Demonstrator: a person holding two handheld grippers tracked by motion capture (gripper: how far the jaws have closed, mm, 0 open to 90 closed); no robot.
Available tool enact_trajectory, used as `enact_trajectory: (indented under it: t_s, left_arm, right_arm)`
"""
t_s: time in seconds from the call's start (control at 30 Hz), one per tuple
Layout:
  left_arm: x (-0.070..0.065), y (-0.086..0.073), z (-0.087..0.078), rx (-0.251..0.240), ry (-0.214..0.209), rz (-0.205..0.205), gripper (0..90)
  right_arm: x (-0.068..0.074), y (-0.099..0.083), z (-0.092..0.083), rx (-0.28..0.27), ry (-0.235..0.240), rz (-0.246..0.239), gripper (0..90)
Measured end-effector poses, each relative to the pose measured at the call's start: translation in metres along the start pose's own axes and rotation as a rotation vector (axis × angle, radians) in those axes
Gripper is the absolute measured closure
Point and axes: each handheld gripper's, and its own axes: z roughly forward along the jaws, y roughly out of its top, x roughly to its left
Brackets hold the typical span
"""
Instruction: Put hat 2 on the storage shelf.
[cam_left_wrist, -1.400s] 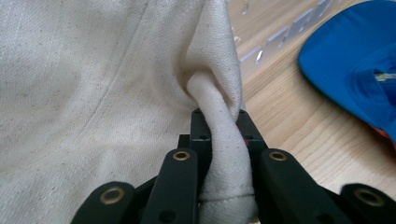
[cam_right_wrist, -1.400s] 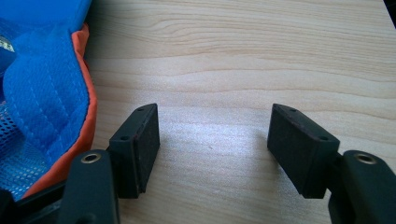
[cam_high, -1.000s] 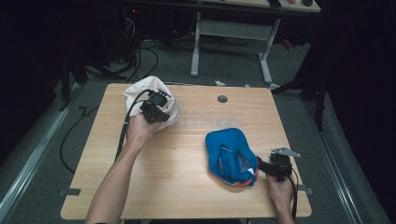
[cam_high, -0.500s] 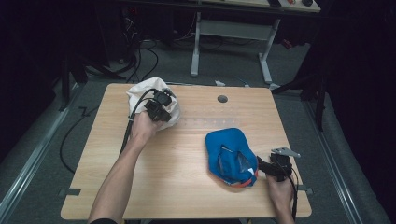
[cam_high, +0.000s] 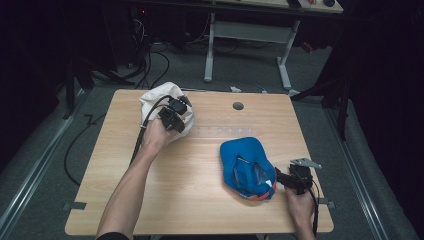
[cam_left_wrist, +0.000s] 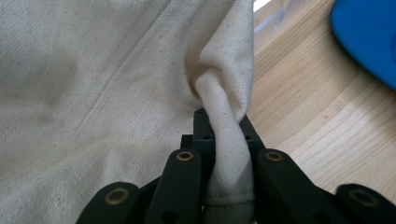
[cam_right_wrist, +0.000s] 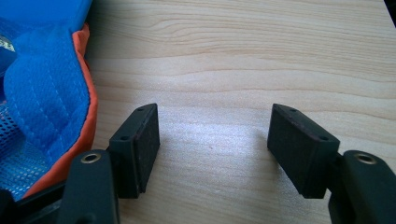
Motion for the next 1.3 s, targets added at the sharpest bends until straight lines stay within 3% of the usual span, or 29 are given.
enact_trajectory:
  t_s: [0.13,0.3,0.47,0.53,0.7,0.8,0.87,0.97,1.1,1.17,1.3]
  left_arm:
    - [0.001,0.002,-0.003,0.004,-0.003,0.003,84.0]
    - [0.003,0.01,-0.006,0.004,-0.006,-0.027,83.8]
    - [0.003,0.012,-0.006,0.012,-0.004,-0.03,83.7]
    - [0.004,0.012,-0.006,0.013,-0.005,-0.033,83.6]
    - [0.001,0.01,-0.003,0.054,0.002,-0.015,84.2]
    - [-0.001,0.01,-0.001,0.078,0.003,-0.015,84.6]
    - [0.0,0.013,0.0,0.089,0.006,-0.009,84.6]
    - [-0.001,0.018,0.001,0.065,0.029,0.007,84.5]
    - [-0.001,0.021,-0.001,0.035,0.018,0.0,84.2]
    - [0.0,0.022,-0.001,0.041,0.016,-0.007,84.0]
    - [-0.001,0.026,0.002,0.092,0.017,-0.011,84.4]
  right_arm:
    - [0.0,0.0,0.0,-0.002,0.001,0.0,34.5]
    - [0.0,0.0,0.0,0.0,0.006,0.0,35.9]
    - [0.0,0.003,0.001,0.003,0.041,-0.033,44.4]
    - [-0.001,0.01,0.001,0.02,0.046,-0.034,48.6]
    - [0.0,0.039,-0.002,-0.045,0.069,-0.028,47.9]
    - [0.003,0.053,0.008,-0.048,0.076,-0.029,46.7]
    - [0.005,0.049,0.013,-0.023,0.079,-0.032,46.6]
    - [0.007,0.042,0.016,-0.009,0.077,-0.034,47.0]
    - [0.007,0.03,0.019,0.007,0.071,-0.024,47.3]
    - [0.007,0.025,0.021,0.024,0.07,-0.038,46.7]
    - [0.01,0.019,0.02,-0.012,0.055,-0.051,46.8]
